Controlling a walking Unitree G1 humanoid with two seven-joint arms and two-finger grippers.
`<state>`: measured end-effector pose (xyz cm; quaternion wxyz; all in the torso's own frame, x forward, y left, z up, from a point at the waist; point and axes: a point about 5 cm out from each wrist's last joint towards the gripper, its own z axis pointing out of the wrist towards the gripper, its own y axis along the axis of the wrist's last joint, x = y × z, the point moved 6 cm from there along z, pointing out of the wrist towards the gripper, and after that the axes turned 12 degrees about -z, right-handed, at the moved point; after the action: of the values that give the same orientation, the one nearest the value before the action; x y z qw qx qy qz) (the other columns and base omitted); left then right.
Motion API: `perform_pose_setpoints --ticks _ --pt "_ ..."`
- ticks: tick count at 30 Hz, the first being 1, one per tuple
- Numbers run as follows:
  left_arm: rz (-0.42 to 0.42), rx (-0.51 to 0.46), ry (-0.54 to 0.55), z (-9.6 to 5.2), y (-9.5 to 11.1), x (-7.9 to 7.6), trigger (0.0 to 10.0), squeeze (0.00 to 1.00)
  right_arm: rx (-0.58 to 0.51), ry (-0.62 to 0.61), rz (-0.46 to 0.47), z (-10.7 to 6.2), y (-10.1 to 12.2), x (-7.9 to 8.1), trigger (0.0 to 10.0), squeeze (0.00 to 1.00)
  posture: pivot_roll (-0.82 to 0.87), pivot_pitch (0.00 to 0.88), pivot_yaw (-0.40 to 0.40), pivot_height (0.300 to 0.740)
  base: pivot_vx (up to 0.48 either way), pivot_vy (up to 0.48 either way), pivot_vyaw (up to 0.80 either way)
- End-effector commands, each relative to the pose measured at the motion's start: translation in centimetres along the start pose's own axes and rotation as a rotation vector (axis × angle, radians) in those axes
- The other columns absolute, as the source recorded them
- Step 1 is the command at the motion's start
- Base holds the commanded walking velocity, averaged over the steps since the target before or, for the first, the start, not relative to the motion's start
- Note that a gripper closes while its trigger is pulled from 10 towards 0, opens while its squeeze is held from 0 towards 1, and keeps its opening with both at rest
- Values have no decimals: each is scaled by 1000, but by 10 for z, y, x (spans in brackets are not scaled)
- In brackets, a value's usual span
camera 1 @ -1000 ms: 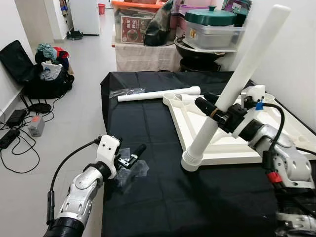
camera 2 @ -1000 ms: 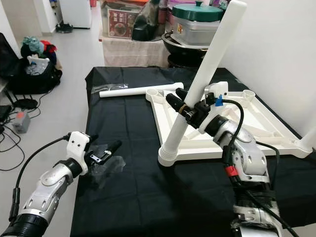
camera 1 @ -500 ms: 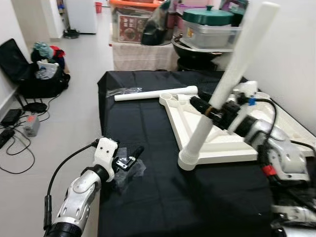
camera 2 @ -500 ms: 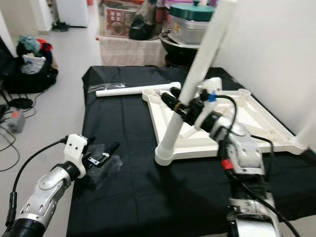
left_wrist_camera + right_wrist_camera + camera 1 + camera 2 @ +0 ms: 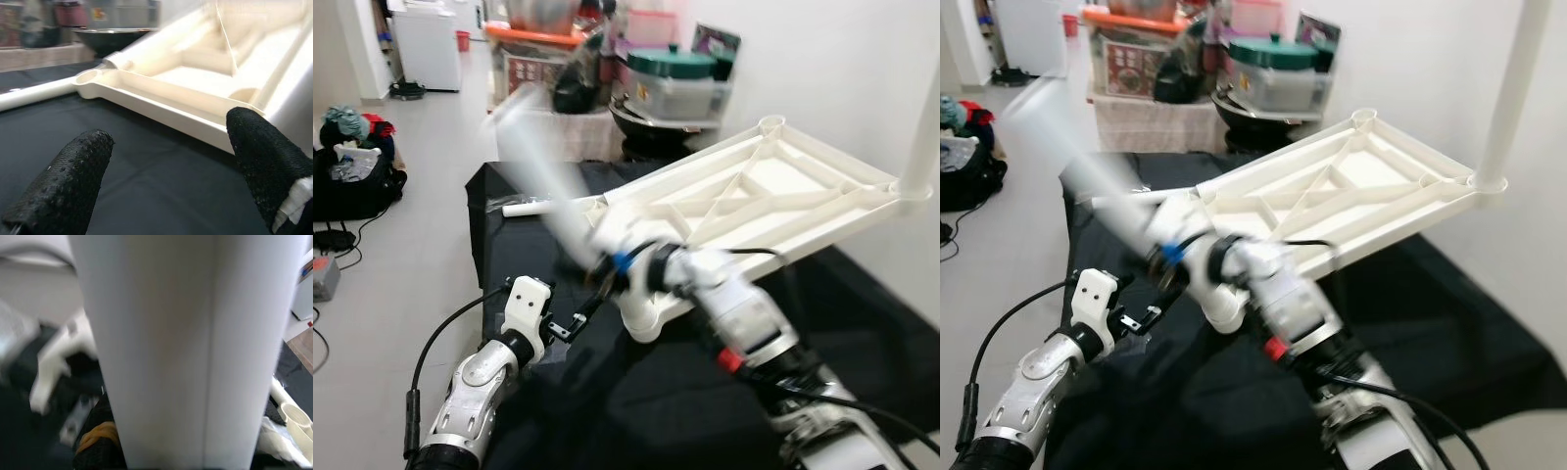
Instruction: Building children table
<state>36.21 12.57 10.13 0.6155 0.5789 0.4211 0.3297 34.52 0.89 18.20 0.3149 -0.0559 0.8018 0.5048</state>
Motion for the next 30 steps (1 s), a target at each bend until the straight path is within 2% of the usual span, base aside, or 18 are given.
perform_pose_setpoints --ticks 1,2,3,4,5,8,12,15,17,19,20,25,30 --pt "9 13 4 -2 -2 2 10000 0 188 40 306 -9 -76 34 0 0 66 0 -134 740 0 0 0" --pt "9 18 5 -3 -4 2 10000 0 201 -45 350 -20 -84 19 0 0 63 0 -131 740 0 0 0" --pt "9 18 5 -3 -4 2 10000 0 201 -45 350 -20 -84 19 0 0 63 0 -131 740 0 0 0" --pt "9 20 6 -3 -4 3 10000 0 207 -107 383 -28 -90 8 0 0 61 0 -128 740 0 0 0" --pt "9 20 6 -3 -4 3 10000 0 207 -107 383 -28 -90 8 0 0 61 0 -128 740 0 0 0" --pt "10 17 -1 0 -2 1 10000 0 196 -242 457 -44 -95 -16 0 0 58 0 -119 740 0 0 0" --pt "11 16 -3 1 -2 0 10000 0 192 -265 474 -45 -95 -20 0 0 59 0 -118 740 0 0 0" --pt "15 16 -5 2 0 2 10000 0 175 -350 524 -52 -100 -33 0 0 62 0 -114 740 0 0 0" --pt "15 16 -5 2 0 2 10000 0 175 -350 524 -52 -100 -33 0 0 62 0 -114 740 0 0 0" --pt "19 18 -2 1 0 4 10000 0 168 -434 576 -58 -108 -39 0 0 67 0 -114 740 0 0 0" --pt "19 18 -2 1 0 4 10000 0 168 -434 576 -58 -108 -39 0 0 67 0 -114 740 0 0 0" --pt "19 20 -2 0 0 4 10000 0 156 -519 669 -64 -123 -33 0 0 67 0 -109 740 0 0 0" --pt "20 21 -1 0 0 5 10000 0 156 -531 683 -65 -125 -30 0 0 66 0 -107 740 0 0 0"
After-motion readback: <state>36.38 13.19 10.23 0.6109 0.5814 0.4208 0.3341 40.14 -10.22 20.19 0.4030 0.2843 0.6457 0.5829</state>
